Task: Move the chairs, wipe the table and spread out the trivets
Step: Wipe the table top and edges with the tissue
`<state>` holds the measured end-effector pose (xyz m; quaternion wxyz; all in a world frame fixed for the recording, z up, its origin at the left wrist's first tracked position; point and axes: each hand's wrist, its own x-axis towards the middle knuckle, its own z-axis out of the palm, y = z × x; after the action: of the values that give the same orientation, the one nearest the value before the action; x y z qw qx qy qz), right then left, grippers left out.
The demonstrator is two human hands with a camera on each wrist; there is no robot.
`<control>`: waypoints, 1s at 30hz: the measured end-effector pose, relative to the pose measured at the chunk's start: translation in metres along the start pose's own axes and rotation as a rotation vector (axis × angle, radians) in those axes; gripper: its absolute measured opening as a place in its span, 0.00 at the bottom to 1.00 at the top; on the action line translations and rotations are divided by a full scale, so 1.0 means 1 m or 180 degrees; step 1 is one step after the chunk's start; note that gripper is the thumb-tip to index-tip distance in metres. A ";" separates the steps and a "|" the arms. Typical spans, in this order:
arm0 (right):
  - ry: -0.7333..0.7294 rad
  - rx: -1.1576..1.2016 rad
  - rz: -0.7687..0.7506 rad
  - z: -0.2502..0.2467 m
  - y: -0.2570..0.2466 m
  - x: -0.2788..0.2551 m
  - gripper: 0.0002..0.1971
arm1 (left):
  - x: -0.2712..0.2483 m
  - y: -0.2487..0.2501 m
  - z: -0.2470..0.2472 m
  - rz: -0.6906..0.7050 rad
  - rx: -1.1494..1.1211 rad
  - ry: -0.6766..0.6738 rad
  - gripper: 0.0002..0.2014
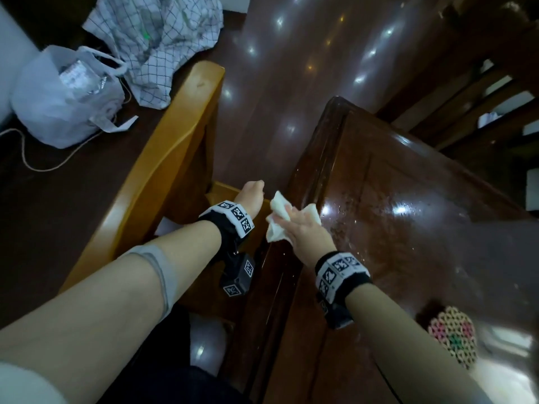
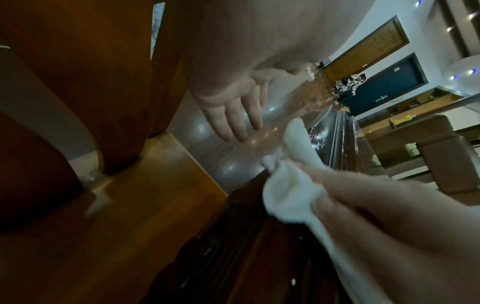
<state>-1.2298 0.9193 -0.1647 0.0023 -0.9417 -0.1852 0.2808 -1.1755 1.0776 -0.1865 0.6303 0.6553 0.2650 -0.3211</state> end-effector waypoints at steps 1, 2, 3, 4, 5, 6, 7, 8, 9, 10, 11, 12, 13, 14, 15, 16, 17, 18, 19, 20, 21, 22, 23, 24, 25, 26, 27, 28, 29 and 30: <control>0.0007 0.0089 -0.0002 0.006 -0.006 -0.013 0.35 | -0.002 -0.002 0.001 -0.0054 0.0109 -0.0079 0.24; -0.0027 0.0155 0.0005 0.011 -0.014 -0.026 0.36 | -0.005 -0.003 0.004 -0.0121 0.0187 -0.0194 0.25; -0.0165 0.0213 0.0030 0.014 -0.022 -0.038 0.35 | -0.008 -0.005 0.007 -0.0222 0.0224 -0.0324 0.26; -0.0360 0.0316 0.0015 0.018 -0.029 -0.049 0.34 | -0.008 -0.009 0.010 -0.0303 0.0235 -0.0421 0.27; -0.0584 0.0482 -0.0037 0.020 -0.035 -0.057 0.31 | -0.011 -0.011 0.013 -0.0378 0.0248 -0.0496 0.28; -0.0781 0.0734 -0.0065 0.020 -0.038 -0.064 0.28 | -0.013 -0.014 0.016 -0.0459 0.0243 -0.0542 0.28; -0.0923 0.1035 -0.0049 0.018 -0.038 -0.070 0.25 | -0.013 -0.017 0.019 -0.0535 0.0232 -0.0579 0.29; -0.0898 0.1355 -0.0034 0.013 -0.036 -0.076 0.22 | -0.013 -0.019 0.021 -0.0584 0.0216 -0.0625 0.30; -0.0732 0.1667 -0.0005 0.006 -0.032 -0.082 0.20 | -0.015 -0.019 0.021 -0.0636 0.0191 -0.0678 0.31; -0.0423 0.1925 0.0039 -0.006 -0.028 -0.087 0.17 | -0.016 -0.020 0.022 -0.0689 0.0125 -0.0724 0.32; -0.0031 0.2077 0.0147 -0.017 -0.020 -0.090 0.15 | -0.017 -0.020 0.022 -0.0728 0.0046 -0.0779 0.31; 0.0367 0.2097 0.0283 -0.029 -0.010 -0.090 0.14 | -0.018 -0.020 0.022 -0.0724 -0.0029 -0.0835 0.31; 0.0689 0.2022 0.0472 -0.038 0.002 -0.086 0.13 | -0.020 -0.020 0.021 -0.0712 -0.0058 -0.0883 0.30; 0.0906 0.1913 0.0675 -0.046 0.014 -0.080 0.13 | -0.019 -0.022 0.021 -0.0683 -0.0085 -0.0905 0.29; 0.0992 0.1796 0.0879 -0.053 0.027 -0.071 0.14 | -0.019 -0.024 0.021 -0.0674 -0.0124 -0.0920 0.29; 0.0936 0.1687 0.1061 -0.055 0.040 -0.061 0.16 | -0.019 -0.026 0.022 -0.0660 -0.0191 -0.0930 0.28; 0.0768 0.1554 0.1209 -0.054 0.053 -0.048 0.18 | -0.020 -0.027 0.024 -0.0667 -0.0260 -0.0947 0.28; 0.0556 0.1380 0.1330 -0.051 0.063 -0.035 0.20 | -0.021 -0.028 0.025 -0.0695 -0.0314 -0.0956 0.27; 0.0365 0.1225 0.1428 -0.045 0.071 -0.022 0.22 | -0.020 -0.030 0.025 -0.0701 -0.0333 -0.0962 0.27; 0.0278 0.1147 0.1488 -0.040 0.074 -0.010 0.23 | -0.019 -0.032 0.025 -0.0674 -0.0321 -0.0968 0.28; 0.0309 0.1139 0.1504 -0.034 0.073 -0.001 0.24 | -0.017 -0.034 0.025 -0.0671 -0.0316 -0.0965 0.28; 0.0415 0.1124 0.1486 -0.030 0.069 0.005 0.24 | -0.015 -0.036 0.024 -0.0689 -0.0301 -0.0972 0.28; 0.0514 0.1092 0.1477 -0.026 0.063 0.006 0.24 | -0.014 -0.038 0.023 -0.0698 -0.0303 -0.0993 0.29; 0.0557 0.1056 0.1481 -0.023 0.057 0.004 0.24 | -0.014 -0.038 0.022 -0.0682 -0.0335 -0.1007 0.29; 0.0542 0.1005 0.1476 -0.019 0.050 0.000 0.24 | -0.013 -0.041 0.022 -0.0674 -0.0355 -0.0995 0.28; 0.0495 0.0909 0.1458 -0.015 0.043 -0.007 0.24 | -0.013 -0.043 0.023 -0.0665 -0.0356 -0.0961 0.28; 0.0447 0.0765 0.1414 -0.011 0.036 -0.014 0.24 | -0.012 -0.043 0.024 -0.0638 -0.0364 -0.0913 0.27; 0.0424 0.0608 0.1342 -0.005 0.028 -0.021 0.24 | -0.010 -0.044 0.025 -0.0607 -0.0361 -0.0875 0.25; 0.0439 0.0482 0.1256 0.002 0.018 -0.028 0.25 | -0.009 -0.046 0.027 -0.0567 -0.0347 -0.0851 0.23; 0.0492 0.0430 0.1189 0.010 0.009 -0.035 0.25 | -0.011 -0.046 0.028 -0.0502 -0.0292 -0.0845 0.21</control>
<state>-1.2590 0.8977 -0.1556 0.0276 -0.9761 0.0126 0.2152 -1.2192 1.0537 -0.2086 0.6619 0.5548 0.2443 -0.4409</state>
